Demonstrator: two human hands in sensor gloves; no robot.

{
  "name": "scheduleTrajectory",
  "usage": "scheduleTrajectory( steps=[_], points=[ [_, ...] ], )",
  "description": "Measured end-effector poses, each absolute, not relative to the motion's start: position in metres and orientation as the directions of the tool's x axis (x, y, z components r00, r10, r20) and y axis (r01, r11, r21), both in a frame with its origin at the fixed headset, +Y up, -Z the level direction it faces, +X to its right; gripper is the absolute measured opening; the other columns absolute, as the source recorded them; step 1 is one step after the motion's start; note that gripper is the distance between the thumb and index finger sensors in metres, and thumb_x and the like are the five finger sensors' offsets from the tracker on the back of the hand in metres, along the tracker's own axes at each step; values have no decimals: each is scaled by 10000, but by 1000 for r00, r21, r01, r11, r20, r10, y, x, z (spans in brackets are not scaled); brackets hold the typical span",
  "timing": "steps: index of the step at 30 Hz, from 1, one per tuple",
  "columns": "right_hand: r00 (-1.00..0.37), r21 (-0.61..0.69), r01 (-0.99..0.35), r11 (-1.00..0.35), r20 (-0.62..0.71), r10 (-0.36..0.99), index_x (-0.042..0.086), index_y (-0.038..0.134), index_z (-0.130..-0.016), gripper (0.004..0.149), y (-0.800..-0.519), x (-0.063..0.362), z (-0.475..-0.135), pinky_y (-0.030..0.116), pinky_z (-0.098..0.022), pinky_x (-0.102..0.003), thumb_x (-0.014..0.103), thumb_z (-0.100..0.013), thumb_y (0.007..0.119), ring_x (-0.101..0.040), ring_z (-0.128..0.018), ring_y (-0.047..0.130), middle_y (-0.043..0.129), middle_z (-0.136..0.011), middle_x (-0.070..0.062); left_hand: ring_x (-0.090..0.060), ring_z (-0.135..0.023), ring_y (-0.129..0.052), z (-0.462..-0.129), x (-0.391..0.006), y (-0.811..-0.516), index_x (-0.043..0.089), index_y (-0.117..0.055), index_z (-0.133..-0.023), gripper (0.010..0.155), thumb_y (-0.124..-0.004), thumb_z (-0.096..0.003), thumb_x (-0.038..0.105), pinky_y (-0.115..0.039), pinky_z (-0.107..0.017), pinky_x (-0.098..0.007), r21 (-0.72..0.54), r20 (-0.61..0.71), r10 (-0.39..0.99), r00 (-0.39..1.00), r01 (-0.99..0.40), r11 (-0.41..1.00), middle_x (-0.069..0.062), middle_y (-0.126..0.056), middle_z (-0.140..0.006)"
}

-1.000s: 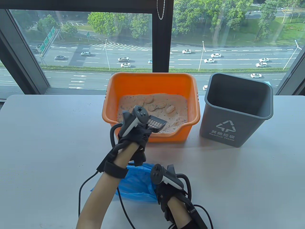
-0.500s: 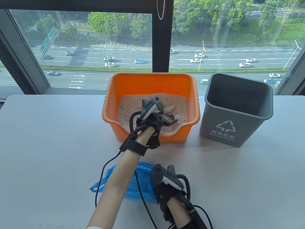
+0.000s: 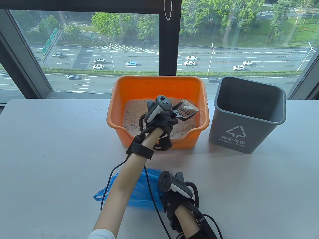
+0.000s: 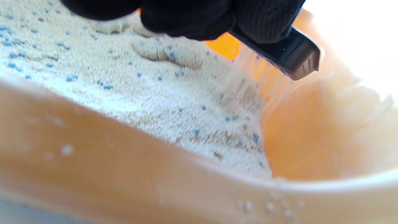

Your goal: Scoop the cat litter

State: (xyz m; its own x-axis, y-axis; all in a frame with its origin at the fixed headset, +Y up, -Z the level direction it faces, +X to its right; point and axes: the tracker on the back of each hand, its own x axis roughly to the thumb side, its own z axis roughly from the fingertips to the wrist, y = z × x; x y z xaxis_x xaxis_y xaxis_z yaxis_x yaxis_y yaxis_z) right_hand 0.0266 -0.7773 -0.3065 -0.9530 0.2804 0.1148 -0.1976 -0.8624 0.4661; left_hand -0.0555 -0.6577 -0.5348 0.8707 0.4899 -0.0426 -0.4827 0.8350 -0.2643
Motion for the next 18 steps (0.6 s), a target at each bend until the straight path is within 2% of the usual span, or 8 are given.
scheduleTrajectory(
  steps=[2, 4, 7, 10, 12, 14, 17, 18],
  points=[
    [-953, 466, -197, -863, 114, 279, 224, 465, -982, 679, -777, 27, -306, 732, -371, -331, 290, -409, 821, -127, -502, 793, 502, -902, -211, -70, -313, -893, -525, -65, -650, 245, -512, -1026, 609, -757, -504, 444, -803, -321, -331, -182, -68, 547, 834, -549, 815, 31, -864, -641],
    [-954, 465, -194, -864, 116, 276, 224, 464, -983, 678, -777, 27, -306, 732, -373, -330, 290, -410, 819, -126, -502, 793, 500, -904, -211, -61, -319, -894, -520, -71, -646, 246, -505, -1028, 609, -747, -510, 453, -805, -326, -324, -213, -39, 517, 855, -513, 832, 38, -859, -649],
    [-955, 464, -193, -865, 115, 275, 223, 463, -983, 678, -777, 27, -306, 732, -373, -330, 291, -410, 819, -125, -502, 793, 501, -904, -210, -65, -308, -896, -510, -83, -643, 229, -513, -1027, 610, -752, -509, 446, -807, -313, -327, -138, -51, 567, 822, -568, 811, 27, -865, -641],
    [-955, 463, -192, -865, 115, 274, 225, 463, -983, 677, -777, 27, -306, 732, -373, -328, 291, -410, 818, -124, -503, 793, 501, -905, -209, -45, -316, -894, -505, -90, -642, 241, -501, -1032, 609, -735, -516, 464, -811, -323, -309, -214, -54, 542, 838, -540, 814, 47, -858, -653],
    [-955, 462, -192, -866, 115, 273, 226, 464, -982, 675, -778, 27, -306, 732, -372, -326, 291, -410, 817, -123, -502, 793, 500, -905, -209, -78, -295, -897, -502, -94, -642, 211, -525, -1026, 612, -765, -508, 432, -806, -300, -338, -127, -52, 601, 798, -602, 788, 8, -872, -632],
    [-956, 460, -189, -867, 116, 270, 222, 464, -983, 675, -778, 27, -305, 732, -373, -326, 289, -411, 815, -124, -502, 793, 501, -905, -209, -56, -308, -893, -500, -96, -640, 232, -509, -1029, 609, -747, -514, 453, -807, -317, -319, -207, -45, 514, 857, -511, 834, 35, -862, -645],
    [-957, 458, -185, -869, 117, 265, 222, 463, -984, 674, -778, 26, -305, 732, -373, -326, 290, -412, 813, -123, -503, 793, 500, -906, -210, -90, -284, -896, -495, -102, -636, 208, -544, -1022, 609, -781, -504, 423, -801, -295, -348, -64, -37, 581, 813, -582, 811, -1, -880, -622],
    [-958, 456, -183, -871, 118, 263, 223, 464, -983, 673, -778, 26, -305, 733, -373, -326, 289, -411, 812, -123, -502, 794, 502, -905, -210, -84, -289, -894, -496, -102, -633, 211, -534, -1026, 610, -773, -508, 429, -800, -300, -343, -133, -47, 542, 839, -543, 829, 6, -876, -626]
  ],
)
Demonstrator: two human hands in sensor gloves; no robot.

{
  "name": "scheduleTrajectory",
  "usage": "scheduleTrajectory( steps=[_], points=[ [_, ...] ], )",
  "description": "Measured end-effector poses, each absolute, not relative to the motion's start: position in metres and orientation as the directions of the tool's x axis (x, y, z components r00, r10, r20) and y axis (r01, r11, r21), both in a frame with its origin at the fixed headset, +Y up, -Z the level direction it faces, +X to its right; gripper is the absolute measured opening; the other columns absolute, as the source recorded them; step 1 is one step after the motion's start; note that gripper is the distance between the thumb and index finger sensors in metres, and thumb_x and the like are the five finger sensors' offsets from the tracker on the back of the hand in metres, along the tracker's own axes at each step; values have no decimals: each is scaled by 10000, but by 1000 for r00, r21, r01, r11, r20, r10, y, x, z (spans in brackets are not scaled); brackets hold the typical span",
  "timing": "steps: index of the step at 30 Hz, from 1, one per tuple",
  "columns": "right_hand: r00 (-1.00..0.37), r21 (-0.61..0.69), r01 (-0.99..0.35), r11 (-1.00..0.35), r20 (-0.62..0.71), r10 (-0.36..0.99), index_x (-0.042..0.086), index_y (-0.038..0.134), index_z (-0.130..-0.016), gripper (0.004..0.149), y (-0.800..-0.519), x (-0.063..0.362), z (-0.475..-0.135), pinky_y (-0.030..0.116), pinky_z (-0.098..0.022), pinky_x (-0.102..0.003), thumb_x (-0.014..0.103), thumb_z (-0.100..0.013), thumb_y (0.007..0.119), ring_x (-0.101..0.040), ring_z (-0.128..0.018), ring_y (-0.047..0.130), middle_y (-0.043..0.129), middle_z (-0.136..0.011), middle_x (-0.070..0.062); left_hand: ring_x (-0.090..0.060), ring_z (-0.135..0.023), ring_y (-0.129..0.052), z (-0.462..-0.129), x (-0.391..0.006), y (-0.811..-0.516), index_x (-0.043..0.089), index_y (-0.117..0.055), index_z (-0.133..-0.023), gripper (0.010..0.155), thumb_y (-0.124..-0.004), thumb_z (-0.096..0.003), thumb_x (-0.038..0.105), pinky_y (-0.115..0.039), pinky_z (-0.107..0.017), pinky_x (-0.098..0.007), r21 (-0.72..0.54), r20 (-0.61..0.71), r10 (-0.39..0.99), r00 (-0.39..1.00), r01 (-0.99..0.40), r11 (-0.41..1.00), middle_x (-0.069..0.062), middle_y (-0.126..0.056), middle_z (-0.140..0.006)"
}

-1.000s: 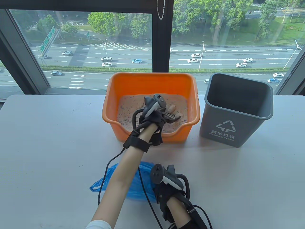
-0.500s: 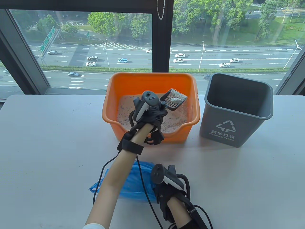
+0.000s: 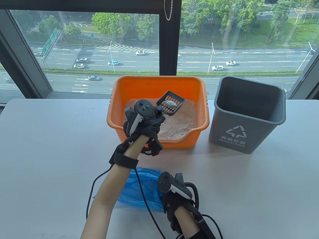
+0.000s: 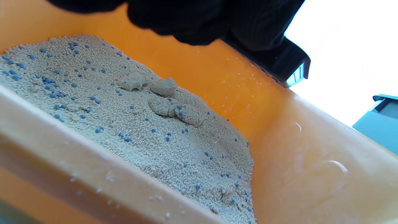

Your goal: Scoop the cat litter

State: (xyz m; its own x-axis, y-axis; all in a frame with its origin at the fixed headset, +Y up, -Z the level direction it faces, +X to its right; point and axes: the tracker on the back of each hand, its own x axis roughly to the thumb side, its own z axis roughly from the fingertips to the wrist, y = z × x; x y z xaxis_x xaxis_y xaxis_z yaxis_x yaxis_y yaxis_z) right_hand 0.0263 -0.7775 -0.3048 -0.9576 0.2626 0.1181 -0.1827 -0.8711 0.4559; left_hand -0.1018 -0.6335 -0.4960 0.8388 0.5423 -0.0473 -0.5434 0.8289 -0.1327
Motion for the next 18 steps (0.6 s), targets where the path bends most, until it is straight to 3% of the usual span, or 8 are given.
scheduleTrajectory(
  steps=[1, 3, 11, 18],
  points=[
    [-958, 455, -182, -872, 118, 262, 221, 465, -983, 673, -778, 26, -305, 733, -373, -326, 290, -411, 812, -122, -502, 794, 502, -905, -210, -68, -303, -889, -494, -103, -631, 229, -515, -1030, 609, -757, -514, 445, -800, -316, -328, -177, -57, 502, 863, -504, 846, 26, -864, -640],
    [-958, 454, -182, -872, 118, 261, 223, 465, -983, 672, -778, 26, -305, 733, -373, -325, 291, -411, 811, -122, -502, 794, 503, -905, -208, -73, -291, -892, -492, -105, -627, 223, -529, -1026, 609, -766, -508, 439, -802, -306, -333, -111, -45, 534, 845, -535, 838, 19, -872, -630],
    [-960, 450, -178, -875, 117, 255, 224, 465, -983, 670, -778, 26, -304, 734, -373, -324, 292, -412, 808, -120, -501, 794, 504, -905, -207, -74, -292, -893, -469, -120, -615, 223, -529, -1026, 609, -764, -508, 441, -802, -307, -333, -149, 4, 522, 853, -516, 843, 20, -873, -632],
    [-959, 448, -185, -875, 113, 260, 231, 466, -982, 670, -778, 26, -304, 734, -371, -317, 299, -411, 810, -114, -500, 794, 506, -905, -200, -94, -294, -899, -421, -158, -606, 215, -544, -1023, 610, -777, -503, 431, -801, -313, -350, -233, 124, 552, 825, -516, 824, 3, -880, -634]
  ],
)
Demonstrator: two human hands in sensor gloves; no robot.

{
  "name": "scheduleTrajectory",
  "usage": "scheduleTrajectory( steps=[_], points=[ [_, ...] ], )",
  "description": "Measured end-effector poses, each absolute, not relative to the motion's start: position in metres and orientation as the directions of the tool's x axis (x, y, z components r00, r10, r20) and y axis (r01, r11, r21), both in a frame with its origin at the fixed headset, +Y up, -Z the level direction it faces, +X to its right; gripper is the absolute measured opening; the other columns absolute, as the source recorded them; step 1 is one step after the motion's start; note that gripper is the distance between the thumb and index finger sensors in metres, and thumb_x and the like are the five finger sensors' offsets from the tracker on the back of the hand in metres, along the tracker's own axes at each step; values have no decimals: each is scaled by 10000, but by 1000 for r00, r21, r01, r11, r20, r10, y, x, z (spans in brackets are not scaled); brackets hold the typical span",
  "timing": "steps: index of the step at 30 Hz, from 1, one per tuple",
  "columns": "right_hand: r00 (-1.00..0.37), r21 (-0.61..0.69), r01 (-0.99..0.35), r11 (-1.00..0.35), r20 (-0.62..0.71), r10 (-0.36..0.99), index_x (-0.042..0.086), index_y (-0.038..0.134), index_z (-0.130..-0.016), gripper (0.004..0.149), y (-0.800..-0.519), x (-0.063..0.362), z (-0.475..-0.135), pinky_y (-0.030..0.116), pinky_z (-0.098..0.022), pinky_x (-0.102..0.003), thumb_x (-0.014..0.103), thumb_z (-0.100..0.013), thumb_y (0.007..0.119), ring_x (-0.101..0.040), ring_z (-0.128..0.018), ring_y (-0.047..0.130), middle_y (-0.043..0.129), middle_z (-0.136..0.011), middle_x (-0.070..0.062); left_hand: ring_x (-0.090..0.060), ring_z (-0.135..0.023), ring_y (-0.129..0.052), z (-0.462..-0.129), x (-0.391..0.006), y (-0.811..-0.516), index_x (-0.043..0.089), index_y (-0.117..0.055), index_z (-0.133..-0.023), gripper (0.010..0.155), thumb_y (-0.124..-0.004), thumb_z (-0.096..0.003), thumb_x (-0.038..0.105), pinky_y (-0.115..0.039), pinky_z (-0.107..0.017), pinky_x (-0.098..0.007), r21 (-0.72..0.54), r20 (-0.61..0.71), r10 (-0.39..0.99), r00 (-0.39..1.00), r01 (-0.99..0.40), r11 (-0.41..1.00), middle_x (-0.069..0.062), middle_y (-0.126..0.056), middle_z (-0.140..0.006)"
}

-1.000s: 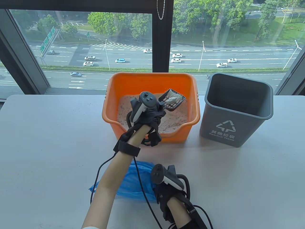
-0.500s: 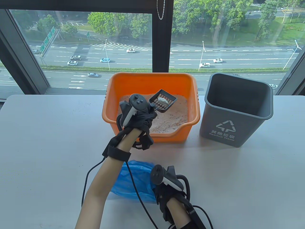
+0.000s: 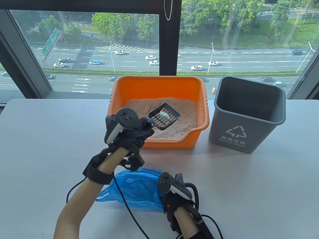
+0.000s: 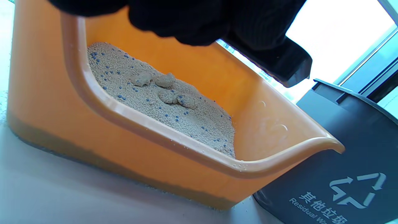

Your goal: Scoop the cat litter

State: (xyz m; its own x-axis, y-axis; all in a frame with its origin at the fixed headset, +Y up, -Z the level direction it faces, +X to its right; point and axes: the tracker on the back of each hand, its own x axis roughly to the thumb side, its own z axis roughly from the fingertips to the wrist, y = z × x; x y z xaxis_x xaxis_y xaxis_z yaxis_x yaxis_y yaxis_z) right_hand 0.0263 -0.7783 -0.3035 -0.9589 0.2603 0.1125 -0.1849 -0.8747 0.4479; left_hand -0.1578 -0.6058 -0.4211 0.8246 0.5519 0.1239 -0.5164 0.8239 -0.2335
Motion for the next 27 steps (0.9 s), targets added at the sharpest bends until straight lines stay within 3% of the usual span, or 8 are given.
scheduleTrajectory(
  steps=[6, 15, 19, 27],
  points=[
    [-957, 449, -193, -872, 108, 268, 237, 466, -981, 670, -779, 27, -304, 734, -370, -311, 304, -411, 811, -110, -500, 793, 505, -905, -193, -114, -300, -910, -357, -203, -605, 207, -560, -1021, 608, -788, -500, 422, -801, -318, -365, -285, 181, 518, 836, -459, 841, -17, -888, -640],
    [-957, 452, -194, -871, 107, 269, 236, 464, -982, 672, -779, 28, -304, 733, -371, -312, 303, -411, 811, -111, -500, 792, 504, -905, -195, -137, -309, -928, -286, -262, -630, 194, -595, -1015, 608, -814, -491, 408, -804, -323, -382, -401, 136, 465, 875, -380, 833, -42, -903, -647],
    [-957, 455, -197, -869, 106, 272, 236, 462, -982, 673, -779, 28, -304, 733, -372, -312, 302, -411, 812, -111, -500, 792, 502, -905, -195, -137, -303, -931, -271, -270, -644, 192, -617, -1011, 607, -834, -483, 399, -805, -315, -379, -485, 74, 371, 926, -292, 824, -50, -912, -647],
    [-957, 456, -194, -868, 105, 270, 235, 461, -983, 672, -779, 28, -304, 732, -373, -314, 300, -412, 811, -113, -502, 791, 501, -906, -196, -130, -299, -942, -266, -250, -657, 200, -651, -1003, 609, -860, -469, 405, -812, -309, -367, -551, 117, 209, 971, -111, 827, -48, -928, -650]
  ],
)
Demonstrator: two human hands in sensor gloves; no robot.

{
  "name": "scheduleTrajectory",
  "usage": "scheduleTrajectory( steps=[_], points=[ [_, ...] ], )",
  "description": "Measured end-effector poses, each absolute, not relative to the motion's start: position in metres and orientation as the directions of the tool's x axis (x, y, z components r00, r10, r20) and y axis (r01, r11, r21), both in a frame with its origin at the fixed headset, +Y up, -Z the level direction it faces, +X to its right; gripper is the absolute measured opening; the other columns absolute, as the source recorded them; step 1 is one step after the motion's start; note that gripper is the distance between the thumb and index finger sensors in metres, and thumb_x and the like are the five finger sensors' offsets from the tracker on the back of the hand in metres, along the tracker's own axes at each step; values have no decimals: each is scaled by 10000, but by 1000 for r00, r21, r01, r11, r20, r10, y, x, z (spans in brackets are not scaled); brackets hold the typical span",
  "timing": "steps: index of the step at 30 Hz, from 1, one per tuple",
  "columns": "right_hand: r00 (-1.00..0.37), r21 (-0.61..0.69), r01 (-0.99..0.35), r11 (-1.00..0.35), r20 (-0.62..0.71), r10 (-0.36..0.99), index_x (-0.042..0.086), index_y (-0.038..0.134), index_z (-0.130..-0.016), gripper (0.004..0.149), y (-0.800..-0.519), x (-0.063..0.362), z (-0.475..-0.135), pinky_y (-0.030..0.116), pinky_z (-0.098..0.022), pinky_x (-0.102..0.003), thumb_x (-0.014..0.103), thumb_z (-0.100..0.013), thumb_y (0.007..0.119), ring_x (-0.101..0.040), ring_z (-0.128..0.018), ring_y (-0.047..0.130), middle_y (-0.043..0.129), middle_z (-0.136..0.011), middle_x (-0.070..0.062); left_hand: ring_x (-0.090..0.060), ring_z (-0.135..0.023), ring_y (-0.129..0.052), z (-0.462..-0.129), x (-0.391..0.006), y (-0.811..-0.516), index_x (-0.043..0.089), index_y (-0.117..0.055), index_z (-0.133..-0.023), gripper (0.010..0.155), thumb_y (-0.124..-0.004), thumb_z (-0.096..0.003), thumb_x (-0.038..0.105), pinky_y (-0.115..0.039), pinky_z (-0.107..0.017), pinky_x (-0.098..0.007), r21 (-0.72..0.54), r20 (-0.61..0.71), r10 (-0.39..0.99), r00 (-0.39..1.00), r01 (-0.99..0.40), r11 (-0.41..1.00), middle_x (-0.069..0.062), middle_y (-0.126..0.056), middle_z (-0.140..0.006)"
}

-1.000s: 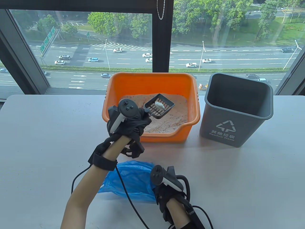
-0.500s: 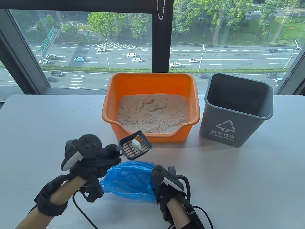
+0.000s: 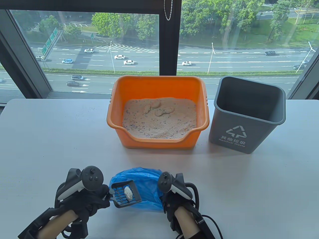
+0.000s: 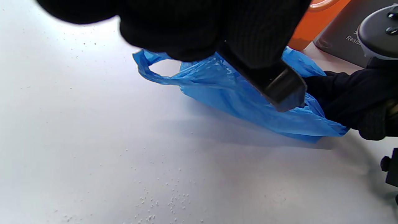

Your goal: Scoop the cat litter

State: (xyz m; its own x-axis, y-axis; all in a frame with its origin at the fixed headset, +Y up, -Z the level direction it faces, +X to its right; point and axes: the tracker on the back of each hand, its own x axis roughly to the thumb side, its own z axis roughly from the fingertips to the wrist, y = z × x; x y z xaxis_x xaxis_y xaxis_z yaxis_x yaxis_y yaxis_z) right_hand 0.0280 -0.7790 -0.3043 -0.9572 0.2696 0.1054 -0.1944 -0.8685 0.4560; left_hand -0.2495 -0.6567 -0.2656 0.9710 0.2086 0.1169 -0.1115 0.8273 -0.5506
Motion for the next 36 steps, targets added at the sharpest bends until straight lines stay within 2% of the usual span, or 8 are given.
scheduleTrajectory(
  steps=[3, 7, 11, 17, 22, 26, 31, 36],
  points=[
    [-957, 457, -194, -868, 105, 269, 235, 460, -983, 673, -779, 28, -304, 732, -373, -315, 300, -412, 810, -114, -503, 791, 499, -906, -197, -120, -282, -958, -268, -235, -655, 197, -686, -1001, 606, -864, -465, 417, -821, -272, -343, -520, 132, 135, 982, -48, 853, -58, -951, -661],
    [-957, 458, -194, -868, 105, 269, 234, 459, -984, 673, -779, 28, -304, 732, -374, -316, 299, -413, 810, -115, -504, 790, 499, -907, -197, -71, -167, -953, -273, -221, -649, 223, -751, -982, 585, -864, -463, 469, -802, -124, -251, -479, 133, 17, 991, 49, 877, -62, -1008, -660],
    [-957, 458, -193, -867, 106, 269, 232, 459, -984, 673, -779, 27, -304, 732, -373, -316, 298, -413, 810, -115, -503, 791, 499, -906, -200, -67, -152, -952, -275, -218, -643, 206, -746, -980, 590, -860, -465, 469, -802, -113, -251, -455, 118, 10, 993, 46, 889, -58, -1015, -646],
    [-957, 459, -194, -867, 106, 270, 232, 458, -984, 673, -779, 27, -304, 732, -373, -317, 297, -413, 810, -116, -502, 791, 499, -905, -200, -86, -186, -939, -271, -241, -637, 198, -708, -1010, 614, -841, -470, 459, -805, -170, -280, -461, 77, 133, 988, -83, 884, -49, -981, -640],
    [-956, 460, -197, -865, 106, 274, 232, 459, -983, 673, -779, 27, -305, 732, -372, -317, 297, -413, 811, -116, -501, 791, 499, -903, -201, -97, -209, -944, -264, -272, -624, 186, -696, -1018, 617, -842, -474, 439, -810, -194, -297, -454, 21, 330, 944, -285, 844, -58, -969, -641],
    [-956, 460, -197, -866, 108, 274, 230, 457, -985, 675, -779, 27, -305, 732, -371, -316, 297, -414, 810, -116, -502, 789, 498, -904, -202, -115, -279, -943, -269, -283, -614, 157, -602, -1057, 641, -818, -496, 379, -808, -237, -309, -441, 2, 454, 891, -406, 800, -82, -917, -718],
    [-955, 465, -198, -863, 105, 276, 231, 454, -985, 675, -779, 27, -305, 731, -373, -317, 297, -415, 810, -117, -502, 790, 495, -904, -203, -102, -324, -939, -295, -266, -601, 137, -526, -1078, 654, -775, -517, 365, -809, -260, -302, -419, 19, 473, 881, -423, 803, -90, -877, -772],
    [-955, 466, -199, -862, 104, 277, 230, 454, -985, 676, -779, 27, -305, 731, -372, -318, 296, -415, 810, -117, -502, 789, 495, -904, -204, -64, -301, -941, -347, -216, -594, 112, -498, -1079, 658, -734, -532, 389, -817, -226, -268, -384, 34, 436, 899, -391, 836, -76, -875, -772]
  ],
)
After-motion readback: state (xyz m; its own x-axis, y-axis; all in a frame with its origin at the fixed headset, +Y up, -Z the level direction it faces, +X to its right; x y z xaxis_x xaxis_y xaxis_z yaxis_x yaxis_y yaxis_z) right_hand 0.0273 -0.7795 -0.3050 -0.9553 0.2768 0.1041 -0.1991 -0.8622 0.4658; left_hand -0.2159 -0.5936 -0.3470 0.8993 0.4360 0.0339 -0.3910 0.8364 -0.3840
